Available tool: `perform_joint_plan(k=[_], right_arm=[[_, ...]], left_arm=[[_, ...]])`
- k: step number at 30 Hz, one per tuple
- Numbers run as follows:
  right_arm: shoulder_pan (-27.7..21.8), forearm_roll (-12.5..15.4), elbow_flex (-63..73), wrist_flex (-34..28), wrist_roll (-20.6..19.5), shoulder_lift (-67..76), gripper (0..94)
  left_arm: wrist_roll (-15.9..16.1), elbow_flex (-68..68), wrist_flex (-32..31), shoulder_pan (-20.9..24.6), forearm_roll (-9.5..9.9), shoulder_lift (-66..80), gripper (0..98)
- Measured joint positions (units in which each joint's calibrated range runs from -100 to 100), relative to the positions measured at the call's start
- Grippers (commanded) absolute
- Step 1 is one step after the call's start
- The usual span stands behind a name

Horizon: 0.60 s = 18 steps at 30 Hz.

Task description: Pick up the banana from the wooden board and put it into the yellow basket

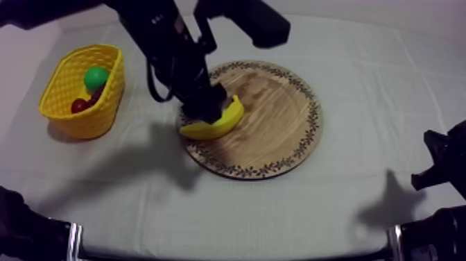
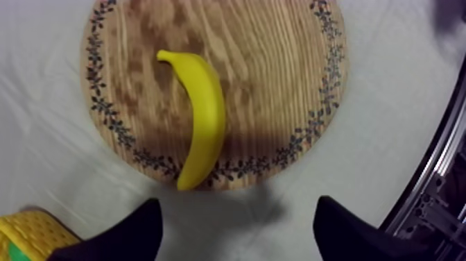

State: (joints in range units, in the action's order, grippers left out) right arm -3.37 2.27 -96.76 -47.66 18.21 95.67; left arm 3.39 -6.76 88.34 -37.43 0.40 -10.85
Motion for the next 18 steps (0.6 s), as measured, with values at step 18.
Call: perform_joint_plan(k=[18], right_arm=[[0.0, 0.0, 0.0, 0.0, 0.0, 0.0, 0.3]], left_arm=[[1.9, 3.6, -6.8, 1.2, -2.18, -21.0, 81.3]])
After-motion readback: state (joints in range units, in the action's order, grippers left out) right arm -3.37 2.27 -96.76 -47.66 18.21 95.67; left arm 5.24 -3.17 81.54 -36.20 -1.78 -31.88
